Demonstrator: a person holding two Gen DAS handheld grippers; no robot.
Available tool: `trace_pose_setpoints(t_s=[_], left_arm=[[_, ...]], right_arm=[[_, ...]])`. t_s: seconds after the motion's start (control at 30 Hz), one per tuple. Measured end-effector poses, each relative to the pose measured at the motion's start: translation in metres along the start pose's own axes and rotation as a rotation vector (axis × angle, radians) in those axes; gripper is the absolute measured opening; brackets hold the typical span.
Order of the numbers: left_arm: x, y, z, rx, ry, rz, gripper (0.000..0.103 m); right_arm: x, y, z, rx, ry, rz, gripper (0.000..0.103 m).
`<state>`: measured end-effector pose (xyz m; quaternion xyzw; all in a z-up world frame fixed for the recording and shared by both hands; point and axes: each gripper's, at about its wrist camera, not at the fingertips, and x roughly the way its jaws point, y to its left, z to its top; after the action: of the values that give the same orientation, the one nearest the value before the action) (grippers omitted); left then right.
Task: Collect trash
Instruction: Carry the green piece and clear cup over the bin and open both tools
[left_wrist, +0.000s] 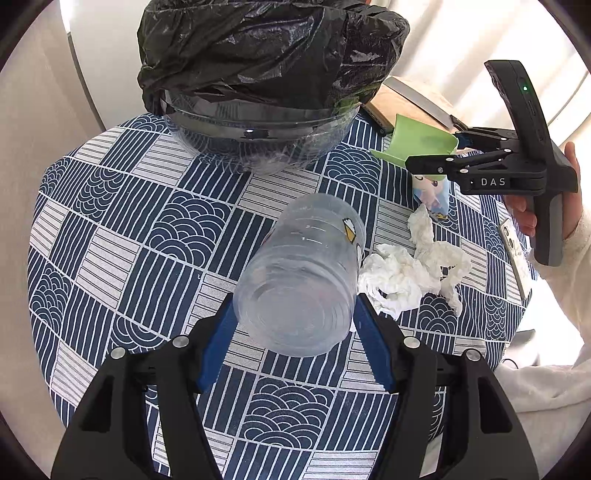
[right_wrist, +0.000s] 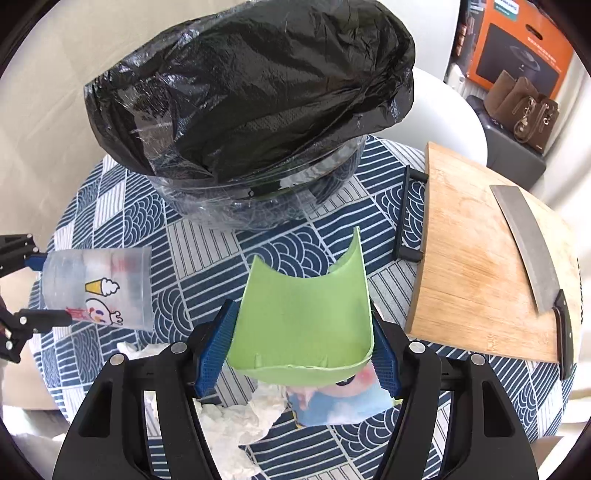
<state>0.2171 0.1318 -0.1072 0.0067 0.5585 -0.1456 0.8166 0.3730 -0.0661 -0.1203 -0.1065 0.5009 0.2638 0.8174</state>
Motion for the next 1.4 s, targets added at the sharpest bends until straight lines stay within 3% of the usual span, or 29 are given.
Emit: trace_pose_setpoints(t_s=[0.53,1.0,1.23,1.4], left_arm=[[-0.068,-0.02,-0.016,-0.022,-0.068,0.153,0.063],[-0.166,-0.029,-0.002,0.01,-0.263,0.33,0.064],[-0.197,-0.034,0.008,0.02,-0.334,0.37,0.063],[-0.219,-0.033,0.02,0.015,-0.39,0.354,0.063]], right_arm=[[-0.045,0.0,-0.015,0.016,-0.109,0.069,0.062],[-0.075,0.006,-0.011,-0.025,-0.185,0.111,0.062],[-0.099,0.006,0.004,-0.023,-0.245,0.15,0.062],[-0.127,0.008,0.018,-0.04,-0.315,0.158,0.062]])
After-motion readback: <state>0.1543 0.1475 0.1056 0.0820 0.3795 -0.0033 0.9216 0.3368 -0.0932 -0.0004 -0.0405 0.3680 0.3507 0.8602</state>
